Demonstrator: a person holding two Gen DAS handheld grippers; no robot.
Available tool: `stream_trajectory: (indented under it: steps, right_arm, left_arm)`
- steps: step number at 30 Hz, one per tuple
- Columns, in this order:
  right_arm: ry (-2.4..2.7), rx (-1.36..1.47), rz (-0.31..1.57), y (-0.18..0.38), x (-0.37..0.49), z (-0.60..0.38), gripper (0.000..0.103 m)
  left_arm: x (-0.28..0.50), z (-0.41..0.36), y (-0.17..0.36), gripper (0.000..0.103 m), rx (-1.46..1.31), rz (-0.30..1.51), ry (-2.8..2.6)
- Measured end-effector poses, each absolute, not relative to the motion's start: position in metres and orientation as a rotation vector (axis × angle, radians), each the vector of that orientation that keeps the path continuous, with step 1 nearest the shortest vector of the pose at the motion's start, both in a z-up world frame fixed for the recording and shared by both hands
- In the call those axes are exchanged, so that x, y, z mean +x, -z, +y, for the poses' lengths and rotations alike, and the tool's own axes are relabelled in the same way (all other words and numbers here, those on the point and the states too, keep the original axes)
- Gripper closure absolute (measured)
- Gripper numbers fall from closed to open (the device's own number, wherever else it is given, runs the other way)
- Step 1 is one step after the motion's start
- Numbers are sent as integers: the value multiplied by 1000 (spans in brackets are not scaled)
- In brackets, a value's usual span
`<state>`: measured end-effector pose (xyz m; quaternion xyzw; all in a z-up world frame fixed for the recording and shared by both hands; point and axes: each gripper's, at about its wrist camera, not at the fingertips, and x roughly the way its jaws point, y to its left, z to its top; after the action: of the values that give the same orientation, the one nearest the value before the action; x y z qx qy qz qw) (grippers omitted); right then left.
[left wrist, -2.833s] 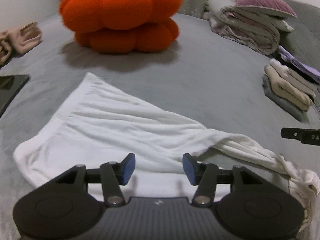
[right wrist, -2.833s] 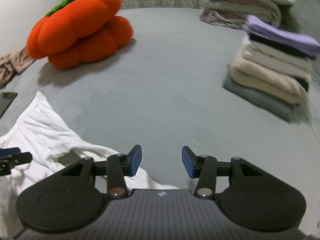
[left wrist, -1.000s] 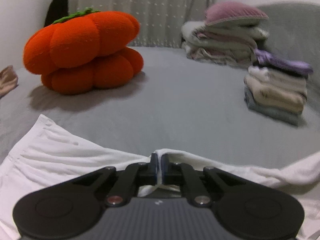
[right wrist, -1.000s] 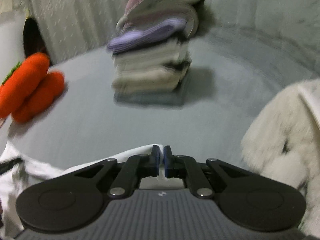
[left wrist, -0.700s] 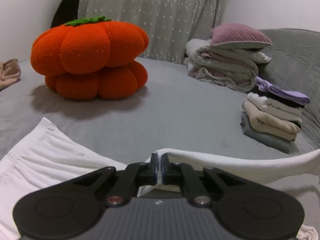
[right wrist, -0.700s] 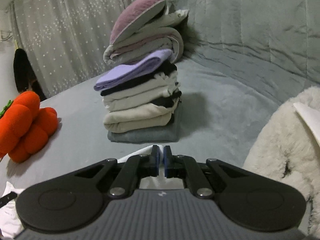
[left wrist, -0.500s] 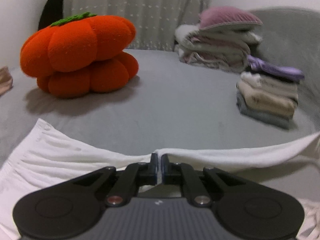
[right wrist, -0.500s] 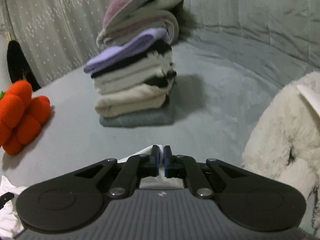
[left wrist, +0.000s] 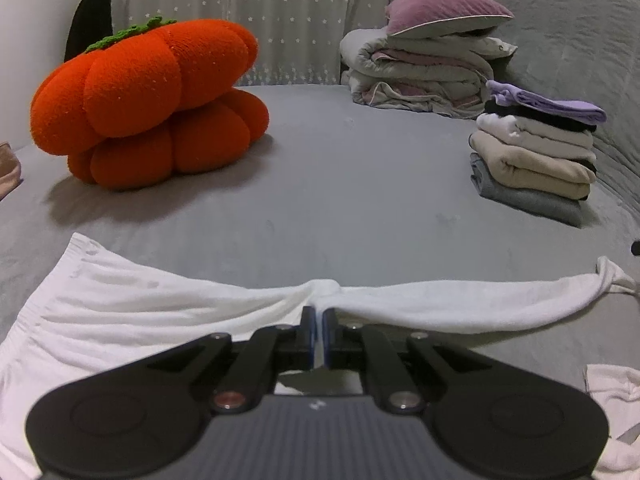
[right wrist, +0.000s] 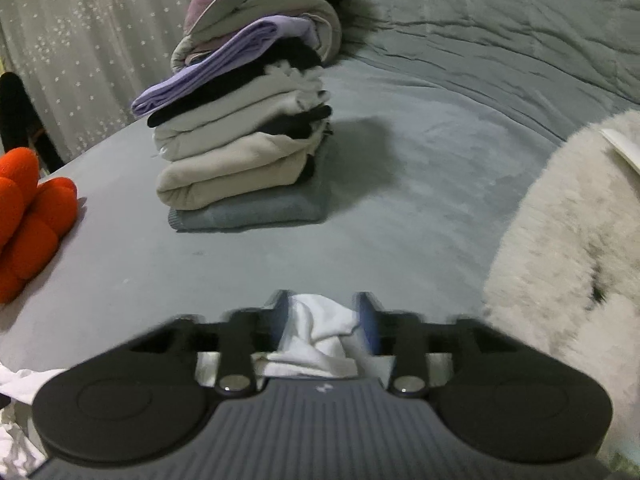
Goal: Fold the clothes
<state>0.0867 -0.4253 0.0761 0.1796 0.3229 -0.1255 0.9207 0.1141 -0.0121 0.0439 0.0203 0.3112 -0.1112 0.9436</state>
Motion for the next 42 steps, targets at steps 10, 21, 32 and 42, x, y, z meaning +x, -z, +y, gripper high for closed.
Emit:
stream_trajectory:
  steps: [10,21,32,42]
  right_arm:
    - [220,350,824,-52,85,-411,98]
    - [327,218,731,-81,61,-413,103]
    - [176,182,762,-91,50,-388,88]
    - [-1,156,758,-101,54,-333,61]
  left_arm:
    - [113,-14,-42,99,58,642,229]
    - [103,-6,-48,100,58,654,281]
    - [84,9,-37,94,96,722,330]
    - [59,43,-44,70,80,737,252]
